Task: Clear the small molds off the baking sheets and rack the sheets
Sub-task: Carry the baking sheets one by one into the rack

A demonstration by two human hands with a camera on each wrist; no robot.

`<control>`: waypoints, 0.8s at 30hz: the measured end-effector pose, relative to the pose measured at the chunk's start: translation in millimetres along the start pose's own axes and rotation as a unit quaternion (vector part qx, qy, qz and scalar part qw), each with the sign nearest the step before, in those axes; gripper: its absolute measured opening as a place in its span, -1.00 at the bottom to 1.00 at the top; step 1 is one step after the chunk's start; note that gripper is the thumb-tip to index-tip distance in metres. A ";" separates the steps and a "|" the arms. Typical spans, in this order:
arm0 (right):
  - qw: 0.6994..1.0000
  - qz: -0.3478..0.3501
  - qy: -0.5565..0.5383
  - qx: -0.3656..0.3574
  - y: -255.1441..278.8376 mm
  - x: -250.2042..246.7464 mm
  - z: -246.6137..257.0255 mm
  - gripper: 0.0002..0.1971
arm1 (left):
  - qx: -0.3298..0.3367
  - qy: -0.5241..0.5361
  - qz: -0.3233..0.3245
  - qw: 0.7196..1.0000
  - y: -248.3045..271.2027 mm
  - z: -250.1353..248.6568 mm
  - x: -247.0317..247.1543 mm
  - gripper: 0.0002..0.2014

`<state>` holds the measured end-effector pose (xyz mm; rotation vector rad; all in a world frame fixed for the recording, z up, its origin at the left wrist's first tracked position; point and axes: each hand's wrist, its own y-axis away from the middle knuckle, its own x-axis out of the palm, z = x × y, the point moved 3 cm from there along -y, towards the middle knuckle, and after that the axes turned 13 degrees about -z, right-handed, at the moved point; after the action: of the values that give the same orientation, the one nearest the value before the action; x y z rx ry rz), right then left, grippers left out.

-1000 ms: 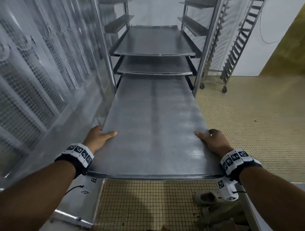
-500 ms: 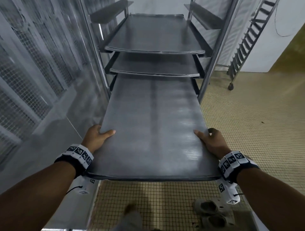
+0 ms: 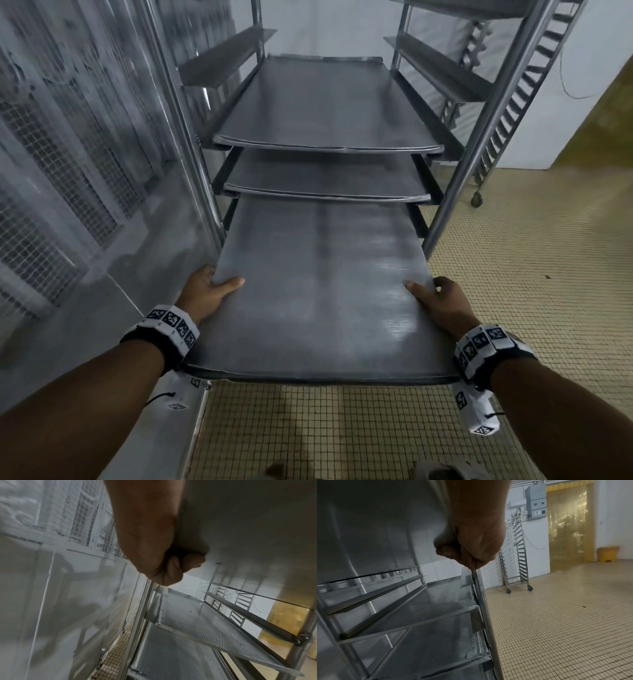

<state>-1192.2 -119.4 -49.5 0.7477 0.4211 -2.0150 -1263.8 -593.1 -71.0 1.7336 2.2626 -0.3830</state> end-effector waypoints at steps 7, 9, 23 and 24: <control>1.000 -0.004 0.000 0.010 -34.8 14.2 15.4 -0.52 | -0.007 -0.001 -0.009 1.000 -44.1 -2.5 13.1 -0.66; 1.000 -0.003 -0.002 0.008 -42.3 17.0 20.2 -0.57 | 0.002 0.003 -0.002 1.000 -55.6 -2.9 16.7 -0.61; 0.999 -0.038 0.008 -0.019 -91.9 36.2 31.2 -0.29 | 0.002 -0.044 -0.021 0.999 -98.8 -12.8 33.6 -0.71; 0.999 -0.039 0.011 -0.018 -91.7 36.2 33.4 -0.29 | 0.001 -0.051 -0.024 0.998 -98.6 -12.9 33.7 -0.72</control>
<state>-1296.1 -113.5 -47.7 0.7424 0.5063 -2.0674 -1368.2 -582.9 -66.6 1.6240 2.2367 -0.4718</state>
